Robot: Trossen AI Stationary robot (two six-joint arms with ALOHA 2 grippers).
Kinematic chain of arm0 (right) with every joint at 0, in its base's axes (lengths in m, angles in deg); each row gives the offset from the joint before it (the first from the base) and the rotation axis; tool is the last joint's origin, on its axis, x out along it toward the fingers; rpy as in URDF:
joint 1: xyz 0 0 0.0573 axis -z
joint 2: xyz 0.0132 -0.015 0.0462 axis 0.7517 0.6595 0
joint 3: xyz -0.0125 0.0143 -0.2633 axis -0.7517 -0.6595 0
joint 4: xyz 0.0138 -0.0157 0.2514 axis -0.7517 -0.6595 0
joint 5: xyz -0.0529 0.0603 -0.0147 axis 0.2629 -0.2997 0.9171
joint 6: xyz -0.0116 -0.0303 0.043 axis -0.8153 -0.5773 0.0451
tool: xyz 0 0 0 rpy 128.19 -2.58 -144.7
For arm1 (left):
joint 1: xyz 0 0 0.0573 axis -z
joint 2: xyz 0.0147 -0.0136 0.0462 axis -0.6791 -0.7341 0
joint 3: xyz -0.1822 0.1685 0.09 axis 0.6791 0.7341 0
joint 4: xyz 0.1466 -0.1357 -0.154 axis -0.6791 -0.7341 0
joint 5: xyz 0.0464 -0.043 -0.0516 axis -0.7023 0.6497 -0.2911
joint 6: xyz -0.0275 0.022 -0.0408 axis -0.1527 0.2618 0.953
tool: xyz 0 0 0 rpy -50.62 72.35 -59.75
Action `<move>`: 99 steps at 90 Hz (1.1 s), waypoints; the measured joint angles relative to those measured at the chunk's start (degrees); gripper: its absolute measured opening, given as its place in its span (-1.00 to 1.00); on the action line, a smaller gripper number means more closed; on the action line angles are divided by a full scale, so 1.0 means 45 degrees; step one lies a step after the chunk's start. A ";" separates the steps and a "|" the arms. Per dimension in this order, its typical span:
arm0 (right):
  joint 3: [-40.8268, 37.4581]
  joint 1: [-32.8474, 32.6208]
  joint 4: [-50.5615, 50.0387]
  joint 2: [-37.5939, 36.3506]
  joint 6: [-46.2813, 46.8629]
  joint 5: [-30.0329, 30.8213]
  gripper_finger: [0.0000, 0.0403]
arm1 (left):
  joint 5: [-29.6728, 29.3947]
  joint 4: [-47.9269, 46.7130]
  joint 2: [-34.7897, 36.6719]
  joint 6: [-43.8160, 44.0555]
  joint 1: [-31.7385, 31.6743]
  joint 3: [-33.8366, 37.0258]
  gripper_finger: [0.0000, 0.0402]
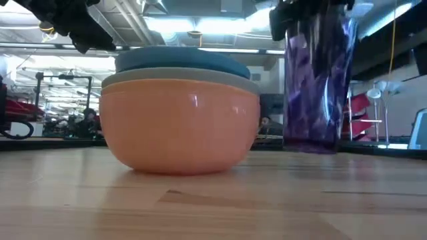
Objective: Nest bowls inside each other
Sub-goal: Put the violet cup to the top right of the stacked bowl
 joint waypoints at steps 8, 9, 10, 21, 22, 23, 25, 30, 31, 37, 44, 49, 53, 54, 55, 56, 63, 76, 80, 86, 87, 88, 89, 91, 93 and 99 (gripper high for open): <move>0.0874 0.0371 -0.0334 0.0545 -0.0809 0.0053 -1.00 | -0.0071 0.0015 0.0000 0.0002 -0.0001 0.0000 -0.43; 0.1001 0.0403 -0.0415 0.0615 -0.0907 0.0091 -1.00 | -0.0071 0.0016 0.0000 0.0004 -0.0004 0.0000 -0.43; 0.1123 0.0426 -0.0497 0.0675 -0.1007 0.0133 -1.00 | -0.0073 0.0017 0.0000 0.0006 -0.0005 0.0000 -0.43; 0.2314 0.0694 -0.1608 0.1539 -0.1937 0.1098 -1.00 | -0.0076 0.0009 0.0000 0.0012 -0.0005 0.0000 -0.43; 0.2401 0.0717 -0.1645 0.1591 -0.1977 0.1136 -1.00 | -0.0076 0.0007 0.0000 0.0012 -0.0005 0.0000 -0.43; 0.2482 0.0736 -0.1682 0.1642 -0.2013 0.1172 -1.00 | -0.0076 0.0006 0.0000 0.0012 -0.0005 0.0000 -0.43; 0.2619 0.0775 -0.1786 0.1748 -0.2139 0.1242 -1.00 | -0.0076 -0.0004 0.0000 0.0016 0.0000 0.0000 -0.43; 0.2832 0.0794 -0.2019 0.1954 -0.2377 0.1421 -1.00 | -0.0076 -0.0020 0.0000 0.0043 -0.0004 0.0000 -0.43; 0.2845 0.0798 -0.2038 0.1966 -0.2408 0.1433 -1.00 | -0.0076 -0.0023 0.0000 0.0059 -0.0001 0.0000 -0.43; 0.2818 0.0879 -0.2001 0.2037 -0.2596 0.1413 -1.00 | -0.0076 -0.0029 0.0000 0.0123 -0.0005 0.0000 -0.43; 0.2798 0.0855 -0.2185 0.2183 -0.2613 0.1417 -1.00 | -0.0073 -0.0037 0.0000 0.0148 -0.0003 0.0000 -0.43; 0.2776 0.0855 -0.2250 0.2201 -0.2638 0.1411 -1.00 | -0.0076 -0.0039 0.0000 0.0152 -0.0005 0.0000 -0.43; 0.2776 0.0855 -0.2123 0.2199 -0.2685 0.1307 -1.00 | -0.0076 -0.0034 0.0000 0.0148 -0.0005 0.0000 -0.43; 0.2779 0.0855 -0.2079 0.2194 -0.2690 0.1255 -1.00 | -0.0076 -0.0034 0.0000 0.0148 -0.0005 0.0000 -0.43; 0.2781 0.0855 -0.2038 0.2190 -0.2695 0.1203 -1.00 | -0.0076 -0.0034 0.0000 0.0148 -0.0005 0.0000 -0.43; 0.2781 0.0855 -0.2002 0.2187 -0.2701 0.1149 -1.00 | -0.0076 -0.0034 0.0000 0.0148 -0.0003 0.0000 -0.43; 0.2781 0.0855 -0.1978 0.2192 -0.2731 0.0980 -1.00 | -0.0076 -0.0034 0.0000 0.0151 -0.0005 0.0000 -0.43; 0.2781 0.0855 -0.1840 0.2187 -0.2939 0.0526 -1.00 | -0.0073 -0.0029 0.0000 0.0201 -0.0005 0.0000 -0.43; 0.2781 0.0855 -0.1819 0.2192 -0.2946 0.0424 -1.00 | -0.0071 -0.0034 0.0005 0.0232 -0.0005 0.0000 -0.43; 0.2781 0.0855 -0.1781 0.2215 -0.2964 0.0350 -1.00 | -0.0071 -0.0034 0.0000 0.0240 -0.0005 0.0000 -0.43; 0.2781 0.0855 -0.1778 0.2218 -0.2971 0.0347 -1.00 | -0.0071 -0.0034 0.0000 0.0240 -0.0005 0.0000 -0.43; 0.2781 0.0855 -0.1775 0.2223 -0.2979 0.0344 -1.00 | -0.0071 -0.0034 0.0000 0.0240 -0.0005 0.0000 -0.43; 0.2781 0.0855 -0.1775 0.2231 -0.2990 0.0341 -1.00 | -0.0071 -0.0033 0.0001 0.0240 -0.0005 0.0000 -0.43; 0.2780 0.0855 -0.1778 0.2248 -0.3013 0.0346 -1.00 | -0.0071 -0.0029 0.0002 0.0240 -0.0002 0.0000 -0.43; 0.2763 0.0860 -0.1730 0.2291 -0.3040 0.0364 -1.00 | -0.0071 -0.0033 0.0000 0.0240 -0.0004 0.0000 -0.43; 0.2684 0.0871 -0.1450 0.2403 -0.3153 0.0365 -1.00 | -0.0071 -0.0036 0.0001 0.0240 -0.0002 0.0000 -0.43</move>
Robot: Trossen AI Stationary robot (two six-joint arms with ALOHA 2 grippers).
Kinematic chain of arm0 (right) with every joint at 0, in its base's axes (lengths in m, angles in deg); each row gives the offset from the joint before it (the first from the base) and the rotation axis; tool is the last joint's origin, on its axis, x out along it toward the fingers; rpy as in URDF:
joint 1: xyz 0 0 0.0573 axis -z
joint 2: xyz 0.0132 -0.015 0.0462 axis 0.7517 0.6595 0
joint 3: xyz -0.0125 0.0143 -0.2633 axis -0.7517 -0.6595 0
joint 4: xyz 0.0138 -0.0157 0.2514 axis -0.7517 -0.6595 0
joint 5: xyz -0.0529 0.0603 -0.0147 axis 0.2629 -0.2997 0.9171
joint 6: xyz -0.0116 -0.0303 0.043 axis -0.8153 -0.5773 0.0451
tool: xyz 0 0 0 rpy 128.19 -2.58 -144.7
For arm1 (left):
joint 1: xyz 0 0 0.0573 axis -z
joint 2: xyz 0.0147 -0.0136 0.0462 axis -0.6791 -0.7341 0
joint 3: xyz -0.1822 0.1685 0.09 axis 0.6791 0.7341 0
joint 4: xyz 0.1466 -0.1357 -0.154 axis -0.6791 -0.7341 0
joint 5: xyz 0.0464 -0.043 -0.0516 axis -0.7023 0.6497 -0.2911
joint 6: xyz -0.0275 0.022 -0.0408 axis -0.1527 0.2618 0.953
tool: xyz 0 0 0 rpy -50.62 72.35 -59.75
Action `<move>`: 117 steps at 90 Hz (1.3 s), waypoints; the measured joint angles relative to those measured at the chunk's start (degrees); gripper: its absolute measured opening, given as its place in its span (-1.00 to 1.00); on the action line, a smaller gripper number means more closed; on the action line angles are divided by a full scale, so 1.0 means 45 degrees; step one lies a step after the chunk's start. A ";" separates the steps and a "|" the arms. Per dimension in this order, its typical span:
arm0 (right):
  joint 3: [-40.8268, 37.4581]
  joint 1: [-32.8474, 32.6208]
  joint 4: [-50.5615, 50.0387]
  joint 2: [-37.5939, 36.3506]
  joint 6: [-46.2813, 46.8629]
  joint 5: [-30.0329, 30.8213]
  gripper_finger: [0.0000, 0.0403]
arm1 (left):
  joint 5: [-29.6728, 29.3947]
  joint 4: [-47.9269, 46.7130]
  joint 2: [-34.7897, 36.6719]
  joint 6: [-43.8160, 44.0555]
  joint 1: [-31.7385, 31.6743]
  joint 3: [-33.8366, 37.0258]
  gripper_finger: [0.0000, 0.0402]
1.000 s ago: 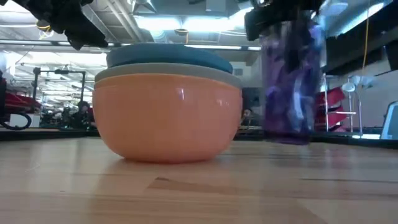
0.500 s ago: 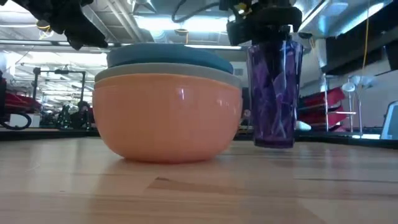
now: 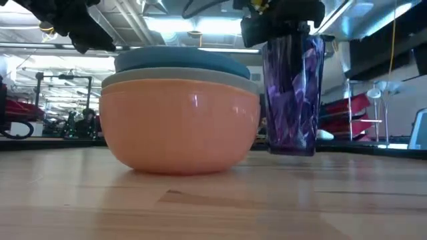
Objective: Nest bowls inside each other
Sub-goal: Put the violet cup to the top right of the stacked bowl
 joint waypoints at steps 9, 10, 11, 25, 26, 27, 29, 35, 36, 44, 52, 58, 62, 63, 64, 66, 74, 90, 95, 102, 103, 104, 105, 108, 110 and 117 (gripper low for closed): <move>-0.0183 0.0084 0.0139 0.0039 -0.0078 -0.0065 -1.00 | 0.0000 -0.0024 0.0000 0.0000 -0.0002 0.0000 -0.43; -0.0188 0.0086 0.0180 0.0041 -0.0070 -0.0062 -1.00 | 0.0000 -0.0036 0.0003 0.0000 -0.0002 0.0000 -0.43; -0.0194 0.0086 0.0230 0.0041 -0.0064 -0.0059 -1.00 | 0.0000 -0.0055 0.0000 0.0000 -0.0002 0.0000 -0.43; -0.0209 0.0091 0.0357 0.0070 -0.0079 -0.0192 -1.00 | 0.0000 -0.0089 0.0002 -0.0015 -0.0002 0.0000 -0.43; -0.0209 0.0091 0.0379 0.0070 -0.0079 -0.0208 -1.00 | 0.0000 -0.0088 0.0003 -0.0015 -0.0002 0.0000 -0.43; -0.0209 0.0089 0.0398 0.0070 -0.0079 -0.0227 -0.99 | 0.0000 -0.0088 0.0003 -0.0015 -0.0002 0.0000 -0.43; -0.0209 0.0083 0.0419 0.0070 -0.0088 -0.0269 -0.99 | 0.0000 -0.0090 -0.0001 -0.0015 -0.0002 0.0000 -0.43; -0.0209 0.0071 0.0403 0.0075 -0.0110 -0.0371 -0.95 | 0.0000 -0.0086 0.0003 -0.0015 -0.0002 0.0000 -0.43; -0.0209 0.0071 0.0404 0.0075 -0.0113 -0.0394 -0.95 | 0.0000 -0.0088 0.0003 -0.0015 -0.0002 0.0000 -0.43; -0.0209 0.0066 0.0446 0.0075 -0.0117 -0.0504 -0.86 | 0.0000 -0.0093 0.0001 -0.0005 -0.0002 0.0000 -0.43; -0.0209 0.0066 0.0447 0.0075 -0.0122 -0.0516 -0.76 | 0.0000 -0.0093 0.0003 -0.0002 -0.0002 0.0000 -0.43; -0.0209 0.0066 0.0485 0.0075 -0.0122 -0.0511 -0.69 | 0.0000 -0.0094 0.0002 -0.0005 0.0002 0.0000 -0.43; -0.0209 0.0066 0.0530 0.0075 -0.0122 -0.0515 -0.64 | 0.0004 -0.0099 -0.0001 -0.0005 -0.0002 0.0000 -0.43; -0.0209 0.0066 0.0536 0.0075 -0.0122 -0.0516 -0.63 | 0.0003 -0.0102 -0.0001 -0.0005 -0.0002 0.0000 -0.43; -0.0209 0.0066 0.0539 0.0075 -0.0122 -0.0516 -0.62 | 0.0000 -0.0105 -0.0001 -0.0005 -0.0002 0.0000 -0.43; -0.0209 0.0066 0.0541 0.0075 -0.0127 -0.0511 -0.60 | 0.0000 -0.0105 -0.0001 -0.0005 -0.0002 0.0000 -0.43; -0.0209 0.0066 0.0539 0.0075 -0.0143 -0.0511 -0.53 | 0.0000 -0.0151 0.0003 -0.0001 -0.0001 0.0000 -0.43; -0.0209 0.0066 0.0528 0.0075 -0.0148 -0.0768 -0.45 | 0.0000 -0.0228 0.0002 -0.0003 -0.0002 0.0000 -0.43; -0.0209 0.0066 0.0525 0.0075 -0.0144 -0.0898 -0.43 | 0.0000 -0.0221 0.0003 -0.0002 -0.0002 0.0000 -0.43; -0.0170 0.0066 0.0394 0.0075 -0.0156 -0.1006 -0.43 | 0.0000 -0.0221 0.0001 -0.0016 -0.0002 0.0000 -0.43; -0.0145 0.0066 0.0335 0.0075 -0.0159 -0.1009 -0.43 | 0.0000 -0.0221 0.0001 -0.0015 0.0000 0.0000 -0.43; -0.0117 0.0066 0.0275 0.0075 -0.0165 -0.1011 -0.43 | 0.0000 -0.0221 -0.0001 -0.0015 -0.0002 0.0000 -0.43; -0.0083 0.0066 0.0216 0.0075 -0.0172 -0.1011 -0.43 | 0.0000 -0.0221 -0.0001 -0.0015 -0.0002 0.0000 -0.43; 0.0032 0.0070 0.0115 0.0075 -0.0249 -0.0999 -0.43 | 0.0005 -0.0223 -0.0001 -0.0008 -0.0002 0.0000 -0.43; 0.0121 0.0071 0.0115 0.0075 -0.0347 -0.0992 -0.43 | 0.0005 -0.0225 -0.0001 -0.0005 -0.0002 0.0000 -0.43; 0.0523 0.0097 0.0103 0.0075 -0.0464 -0.0965 -0.43 | 0.0005 -0.0217 0.0003 -0.0010 0.0000 0.0000 -0.43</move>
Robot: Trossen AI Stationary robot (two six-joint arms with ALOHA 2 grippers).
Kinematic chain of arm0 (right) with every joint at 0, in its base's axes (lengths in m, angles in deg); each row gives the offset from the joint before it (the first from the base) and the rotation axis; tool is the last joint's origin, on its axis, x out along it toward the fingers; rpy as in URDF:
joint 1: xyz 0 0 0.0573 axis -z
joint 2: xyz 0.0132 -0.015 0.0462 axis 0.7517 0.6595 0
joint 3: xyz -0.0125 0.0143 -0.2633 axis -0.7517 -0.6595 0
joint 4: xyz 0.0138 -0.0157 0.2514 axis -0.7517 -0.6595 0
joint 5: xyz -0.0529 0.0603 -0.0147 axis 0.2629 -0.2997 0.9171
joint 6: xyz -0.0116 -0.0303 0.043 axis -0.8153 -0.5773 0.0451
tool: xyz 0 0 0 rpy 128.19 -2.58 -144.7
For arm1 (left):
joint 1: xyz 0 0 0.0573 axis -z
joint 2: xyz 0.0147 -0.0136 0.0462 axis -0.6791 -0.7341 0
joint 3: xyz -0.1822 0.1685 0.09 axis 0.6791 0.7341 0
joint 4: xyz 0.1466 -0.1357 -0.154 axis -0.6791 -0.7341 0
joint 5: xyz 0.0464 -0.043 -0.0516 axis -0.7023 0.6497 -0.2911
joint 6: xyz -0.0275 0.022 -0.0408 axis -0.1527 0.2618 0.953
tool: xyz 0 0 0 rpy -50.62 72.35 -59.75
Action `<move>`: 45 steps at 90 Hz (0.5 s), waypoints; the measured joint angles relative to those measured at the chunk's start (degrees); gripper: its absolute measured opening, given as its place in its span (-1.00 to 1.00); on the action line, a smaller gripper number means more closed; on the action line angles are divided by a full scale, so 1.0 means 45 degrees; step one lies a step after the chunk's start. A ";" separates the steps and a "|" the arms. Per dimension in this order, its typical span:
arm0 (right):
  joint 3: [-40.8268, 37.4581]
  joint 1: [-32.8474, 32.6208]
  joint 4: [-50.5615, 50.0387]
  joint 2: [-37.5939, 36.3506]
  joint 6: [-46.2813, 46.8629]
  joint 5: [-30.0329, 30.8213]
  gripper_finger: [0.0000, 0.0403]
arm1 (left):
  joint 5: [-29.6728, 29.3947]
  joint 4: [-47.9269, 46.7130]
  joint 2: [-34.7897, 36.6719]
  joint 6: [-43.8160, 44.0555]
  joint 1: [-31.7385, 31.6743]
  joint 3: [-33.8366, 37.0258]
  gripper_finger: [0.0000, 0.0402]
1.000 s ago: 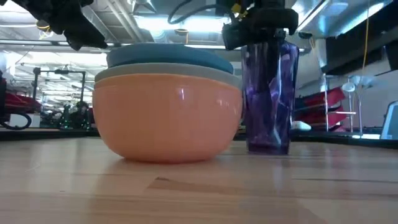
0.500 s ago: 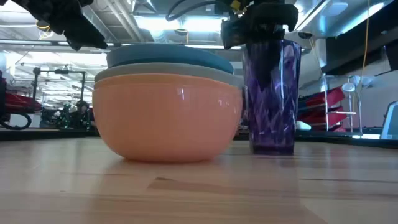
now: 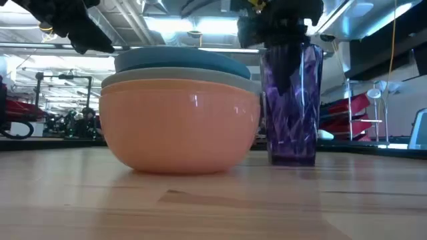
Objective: Nest bowls inside each other
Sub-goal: Put the violet cup to the top right of the stacked bowl, then return to Home Position
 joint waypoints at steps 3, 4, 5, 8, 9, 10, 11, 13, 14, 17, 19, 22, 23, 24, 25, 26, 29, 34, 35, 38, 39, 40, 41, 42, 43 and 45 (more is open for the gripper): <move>0.0231 0.0060 -0.0063 0.0000 -0.0048 -0.0002 -0.43 | 0.0000 0.0000 0.0000 -0.0005 -0.0002 0.0000 -0.43; 0.0321 0.0075 -0.0093 0.0000 -0.0060 -0.0006 -0.43 | 0.0000 -0.0003 0.0000 -0.0002 -0.0002 0.0000 -0.43; 0.0408 0.0103 -0.0120 0.0000 -0.0082 -0.0001 -0.43 | 0.0000 -0.0005 0.0000 0.0000 -0.0002 0.0000 -0.43; 0.0688 0.0152 -0.0221 0.0000 -0.0171 0.0003 -0.43 | 0.0000 -0.0005 0.0000 0.0000 -0.0002 0.0000 -0.43; 0.0780 0.0176 -0.0246 -0.0002 -0.0209 0.0007 -0.43 | 0.0000 -0.0002 0.0000 0.0001 -0.0002 0.0000 -0.43; 0.0873 0.0205 -0.0265 -0.0005 -0.0244 0.0014 -0.43 | 0.0000 0.0001 -0.0001 0.0003 -0.0002 0.0000 -0.43; 0.0958 0.0238 -0.0279 -0.0010 -0.0282 0.0025 -0.43 | 0.0000 0.0004 -0.0004 0.0004 -0.0002 0.0000 -0.43; 0.1129 0.0311 -0.0305 -0.0018 -0.0325 0.0032 -0.43 | 0.0000 0.0005 -0.0005 0.0005 -0.0002 0.0000 -0.43; 0.1213 0.0326 -0.0315 -0.0019 -0.0346 0.0040 -0.43 | 0.0000 0.0003 -0.0005 0.0007 0.0001 0.0000 -0.43; 0.1488 0.0409 -0.0409 -0.0019 -0.0389 0.0132 -0.43 | 0.0000 0.0011 -0.0002 0.0005 0.0001 0.0000 -0.43; 0.1683 0.0456 -0.0540 -0.0019 -0.0418 0.0208 -0.43 | 0.0000 0.0029 0.0000 0.0005 -0.0002 0.0000 -0.43; 0.1995 0.0548 -0.0825 -0.0015 -0.0523 0.0281 -0.43 | 0.0000 0.0064 0.0015 -0.0012 -0.0002 0.0000 -0.43; 0.2097 0.0574 -0.0915 -0.0015 -0.0566 0.0307 -0.43 | 0.0002 0.0082 0.0023 -0.0019 0.0000 0.0000 -0.43; 0.2203 0.0594 -0.1004 -0.0015 -0.0615 0.0338 -0.43 | 0.0006 0.0105 0.0031 -0.0025 0.0002 0.0000 -0.43; 0.2307 0.0629 -0.1091 -0.0015 -0.0650 0.0374 -0.43 | 0.0012 0.0131 0.0047 -0.0032 0.0002 0.0000 -0.43; 0.2408 0.0664 -0.1175 -0.0015 -0.0677 0.0414 -0.43 | 0.0031 0.0169 0.0062 -0.0043 0.0002 0.0000 -0.43; 0.2711 0.0737 -0.1452 -0.0024 -0.0735 0.0543 -0.43 | 0.0118 0.0346 0.0144 -0.0123 0.0002 0.0000 -0.43; 0.3182 0.0847 -0.2023 -0.0024 -0.0865 0.0799 -0.43 | 0.0180 0.0598 0.0352 -0.0305 0.0001 0.0000 -0.43; 0.3279 0.0882 -0.2139 -0.0024 -0.0888 0.0848 -0.43 | 0.0188 0.0628 0.0405 -0.0320 0.0000 0.0000 -0.43; 0.3559 0.0914 -0.2403 -0.0019 -0.0929 0.0911 -0.43 | 0.0194 0.0715 0.0565 -0.0360 0.0002 0.0000 -0.43; 0.3659 0.0917 -0.2485 -0.0019 -0.0953 0.0911 -0.43 | 0.0194 0.0747 0.0626 -0.0376 0.0002 0.0000 -0.43; 0.3759 0.0920 -0.2560 -0.0019 -0.0979 0.0911 -0.43 | 0.0194 0.0774 0.0686 -0.0392 0.0002 0.0000 -0.43; 0.3856 0.0953 -0.2624 -0.0019 -0.0999 0.0911 -0.43 | 0.0194 0.0797 0.0744 -0.0408 0.0002 0.0000 -0.43; 0.3955 0.0986 -0.2691 -0.0019 -0.1019 0.0911 -0.43 | 0.0194 0.0809 0.0809 -0.0424 0.0002 0.0000 -0.43; 0.4064 0.0994 -0.2774 -0.0019 -0.1045 0.0911 -0.43 | 0.0194 0.0819 0.0880 -0.0432 0.0002 0.0000 -0.43; 0.4283 0.0999 -0.2935 -0.0019 -0.1093 0.0912 -0.43 | 0.0193 0.0835 0.1035 -0.0432 0.0000 0.0000 -0.43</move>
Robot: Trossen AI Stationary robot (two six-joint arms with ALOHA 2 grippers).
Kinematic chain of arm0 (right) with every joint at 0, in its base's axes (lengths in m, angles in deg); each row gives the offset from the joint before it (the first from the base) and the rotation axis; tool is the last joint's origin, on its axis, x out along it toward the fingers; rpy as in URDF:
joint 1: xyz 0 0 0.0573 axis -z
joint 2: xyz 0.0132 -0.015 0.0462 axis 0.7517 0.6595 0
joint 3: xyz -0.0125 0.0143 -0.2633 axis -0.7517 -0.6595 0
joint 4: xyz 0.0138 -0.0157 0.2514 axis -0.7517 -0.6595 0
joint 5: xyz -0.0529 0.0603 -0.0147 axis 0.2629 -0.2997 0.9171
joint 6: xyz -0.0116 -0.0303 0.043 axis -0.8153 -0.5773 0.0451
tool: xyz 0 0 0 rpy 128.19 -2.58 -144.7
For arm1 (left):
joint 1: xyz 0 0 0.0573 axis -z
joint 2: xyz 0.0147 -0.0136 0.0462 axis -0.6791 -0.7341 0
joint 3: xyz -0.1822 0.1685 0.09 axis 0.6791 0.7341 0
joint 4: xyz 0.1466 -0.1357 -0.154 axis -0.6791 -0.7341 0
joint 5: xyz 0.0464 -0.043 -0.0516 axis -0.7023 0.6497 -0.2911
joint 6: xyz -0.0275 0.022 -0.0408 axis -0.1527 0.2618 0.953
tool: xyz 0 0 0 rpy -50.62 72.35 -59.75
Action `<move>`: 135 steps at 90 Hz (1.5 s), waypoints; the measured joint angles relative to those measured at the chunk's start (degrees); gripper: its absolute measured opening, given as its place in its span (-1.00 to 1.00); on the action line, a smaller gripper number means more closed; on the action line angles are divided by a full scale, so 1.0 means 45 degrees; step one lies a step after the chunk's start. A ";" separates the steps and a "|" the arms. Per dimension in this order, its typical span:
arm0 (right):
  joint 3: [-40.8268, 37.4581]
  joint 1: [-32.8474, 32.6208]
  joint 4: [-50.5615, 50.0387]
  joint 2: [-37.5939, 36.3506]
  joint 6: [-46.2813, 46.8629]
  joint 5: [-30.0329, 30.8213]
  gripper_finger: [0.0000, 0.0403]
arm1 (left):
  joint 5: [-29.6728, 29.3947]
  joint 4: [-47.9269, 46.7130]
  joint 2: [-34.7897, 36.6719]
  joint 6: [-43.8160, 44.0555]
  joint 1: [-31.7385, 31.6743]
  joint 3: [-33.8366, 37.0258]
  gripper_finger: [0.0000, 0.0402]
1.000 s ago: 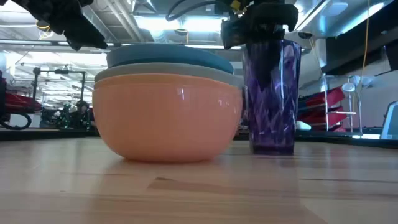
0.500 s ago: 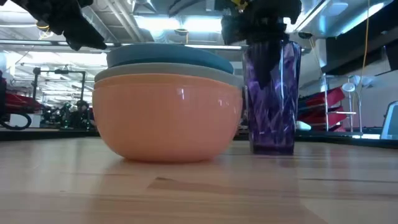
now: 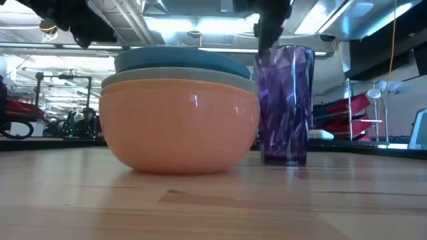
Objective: Nest bowls inside each other
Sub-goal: Return to Home Position
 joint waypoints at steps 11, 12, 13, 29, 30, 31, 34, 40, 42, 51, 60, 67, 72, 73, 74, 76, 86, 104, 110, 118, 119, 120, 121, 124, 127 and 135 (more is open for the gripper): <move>0.0978 -0.0016 -0.0995 -0.0168 -0.0632 0.0054 -0.43 | 0.0001 0.0142 0.0931 0.0005 -0.0001 -0.0002 -0.43; 0.1027 -0.0029 -0.1023 -0.0226 -0.0689 0.0094 -0.43 | 0.0001 0.0141 0.1021 0.0007 -0.0002 -0.0003 -0.43; 0.1061 -0.0040 -0.1023 -0.0288 -0.0761 0.0140 -0.43 | -0.0003 0.0138 0.1115 0.0005 -0.0002 -0.0004 -0.43; 0.1129 -0.0039 -0.0910 -0.2156 -0.0891 0.0787 -0.43 | 0.0004 0.0321 0.2519 0.0116 -0.0002 -0.0003 -0.43; 0.1129 -0.0039 -0.0895 -0.2279 -0.0880 0.0870 -0.43 | 0.0005 0.0345 0.2597 0.0117 0.0000 -0.0002 -0.43; 0.1129 -0.0039 -0.0871 -0.2411 -0.0866 0.0953 -0.43 | 0.0009 0.0375 0.2673 0.0117 0.0001 -0.0002 -0.43; 0.1129 -0.0034 -0.0727 -0.2801 -0.0829 0.1157 -0.43 | 0.0071 0.0510 0.2906 0.0117 -0.0002 -0.0005 -0.43; 0.1124 -0.0034 -0.0451 -0.3544 -0.0597 0.1345 -0.43 | 0.0161 0.0670 0.3378 0.0112 0.0003 -0.0005 -0.43; 0.1124 -0.0035 -0.0376 -0.3821 -0.0561 0.1349 -0.43 | 0.0204 0.0710 0.3543 0.0112 0.0003 -0.0005 -0.43; 0.0882 -0.0043 -0.0104 -0.5151 -0.0138 0.1340 -0.43 | 0.0635 0.0945 0.4210 0.0116 0.0003 -0.0002 -0.43; -0.0256 -0.0243 0.0534 -0.6814 0.0509 0.1389 -0.43 | 0.1325 0.2055 0.4826 -0.0046 0.0003 0.0318 -0.43; -0.1744 -0.0543 0.1822 -0.8287 0.1146 0.1545 -0.43 | 0.1965 0.3127 0.5264 -0.0255 0.0003 0.0813 -0.43; -0.3143 -0.0788 0.3114 -0.9455 0.1474 0.1562 -0.43 | 0.2529 0.4033 0.5443 -0.0390 0.0003 0.1300 -0.43; -0.3465 -0.0852 0.3453 -0.9671 0.1522 0.1559 -0.43 | 0.2652 0.4186 0.5440 -0.0393 0.0003 0.1389 -0.43; -0.3769 -0.0911 0.3769 -0.9911 0.1590 0.1549 -0.43 | 0.2785 0.4356 0.5439 -0.0397 0.0003 0.1476 -0.43; -0.4429 -0.1041 0.4477 -1.0413 0.1747 0.1500 -0.43 | 0.3036 0.4693 0.5433 -0.0397 0.0003 0.1645 -0.43; -0.8054 -0.1712 0.8142 -1.2659 0.2351 0.0901 -0.43 | 0.3674 0.6106 0.5267 -0.0053 0.0007 0.2667 -0.43; -1.3626 -0.2439 1.3931 -1.5308 0.2882 0.0495 -0.43 | 0.3893 0.7916 0.5278 0.0442 -0.0001 0.3800 -0.43; -1.5041 -0.2551 1.5530 -1.5782 0.2884 0.0423 -0.43 | 0.3914 0.7834 0.5269 0.0461 -0.0002 0.3928 -0.43; -1.6482 -0.2640 1.7118 -1.6148 0.2977 0.0325 -0.43 | 0.3912 0.7197 0.5269 0.0502 -0.0002 0.4001 -0.43; -1.6642 -0.2635 1.7278 -1.6181 0.3015 0.0320 -0.43 | 0.3911 0.7097 0.5269 0.0523 -0.0002 0.4002 -0.43; -1.6777 -0.2636 1.7391 -1.6215 0.3058 0.0320 -0.43 | 0.3911 0.7001 0.5269 0.0544 -0.0002 0.4002 -0.43; -1.6906 -0.2637 1.7497 -1.6247 0.3091 0.0318 -0.43 | 0.3913 0.6886 0.5269 0.0585 -0.0002 0.4002 -0.43; -1.7248 -0.2635 1.7791 -1.6324 0.3163 0.0315 -0.43 | 0.3916 0.6580 0.5269 0.0759 -0.0002 0.4004 -0.43; -1.7531 -0.2637 1.8003 -1.6370 0.3246 0.0309 -0.43 | 0.3914 0.6306 0.5269 0.0857 -0.0002 0.4007 -0.43; -1.8188 -0.2633 1.8483 -1.6412 0.3635 -0.0091 -0.43 | 0.3911 0.5685 0.5269 0.1093 -0.0002 0.4007 -0.43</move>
